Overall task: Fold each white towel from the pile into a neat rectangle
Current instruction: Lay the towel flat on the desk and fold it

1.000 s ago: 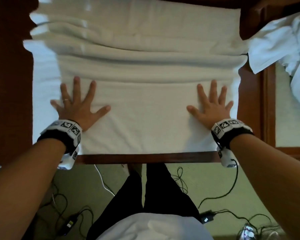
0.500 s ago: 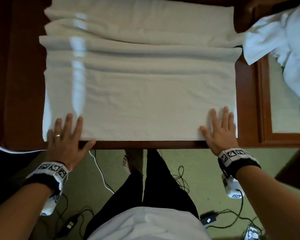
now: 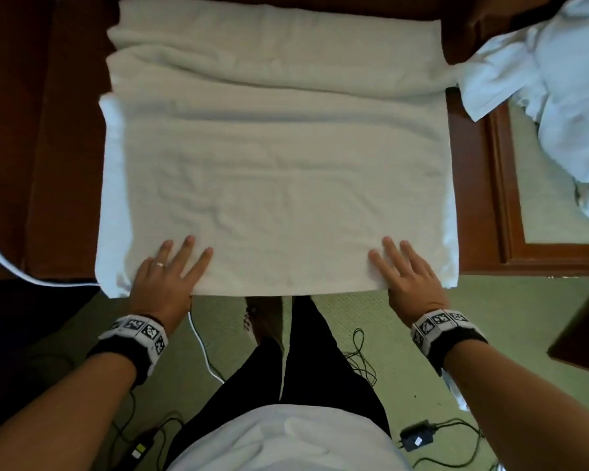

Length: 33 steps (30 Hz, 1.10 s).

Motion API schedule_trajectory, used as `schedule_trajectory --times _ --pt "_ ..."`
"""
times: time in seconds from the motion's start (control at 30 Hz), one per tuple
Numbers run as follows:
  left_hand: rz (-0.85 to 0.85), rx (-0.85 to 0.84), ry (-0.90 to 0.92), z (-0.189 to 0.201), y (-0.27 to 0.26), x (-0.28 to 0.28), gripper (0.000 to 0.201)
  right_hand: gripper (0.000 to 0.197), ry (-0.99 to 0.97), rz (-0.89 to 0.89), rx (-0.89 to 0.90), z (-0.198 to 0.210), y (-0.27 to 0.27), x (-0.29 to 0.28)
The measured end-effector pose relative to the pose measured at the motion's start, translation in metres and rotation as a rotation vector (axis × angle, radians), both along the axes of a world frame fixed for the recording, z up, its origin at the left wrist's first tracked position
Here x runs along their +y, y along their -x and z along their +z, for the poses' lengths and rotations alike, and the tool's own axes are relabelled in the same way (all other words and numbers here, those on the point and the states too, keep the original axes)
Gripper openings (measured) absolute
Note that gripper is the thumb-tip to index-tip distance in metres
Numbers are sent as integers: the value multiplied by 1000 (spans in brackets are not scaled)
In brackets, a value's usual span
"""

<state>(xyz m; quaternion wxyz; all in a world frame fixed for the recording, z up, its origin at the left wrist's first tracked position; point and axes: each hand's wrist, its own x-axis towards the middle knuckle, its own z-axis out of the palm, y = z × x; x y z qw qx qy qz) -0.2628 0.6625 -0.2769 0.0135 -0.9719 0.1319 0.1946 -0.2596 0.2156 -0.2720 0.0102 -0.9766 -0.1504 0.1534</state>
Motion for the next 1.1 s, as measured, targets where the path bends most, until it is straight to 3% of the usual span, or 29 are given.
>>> schedule_trajectory --times 0.07,0.17,0.3,0.4,0.47,0.63,0.83,0.97,1.1 --pt "-58 -53 32 7 0 9 91 59 -3 -57 -90 10 -7 -8" --pt "-13 -150 23 27 -14 16 41 28 154 -199 -22 44 -38 -11" --pt "143 152 -108 58 -34 14 26 23 329 -239 353 68 -57 -3" --pt "152 430 -88 67 -40 16 26 29 346 -288 509 65 -53 -8" --pt "204 492 -29 68 -45 22 30 28 343 -312 552 67 -53 -13" --pt "371 442 91 88 -79 24 33 29 299 -351 506 89 -89 -19" --pt "497 202 223 112 -142 31 31 29 253 -353 234 118 -157 -19" --pt "554 114 208 123 -186 26 27 29 191 -364 141 123 -206 -19" --pt "486 52 72 117 -228 20 26 25 169 -344 122 113 -252 -16"
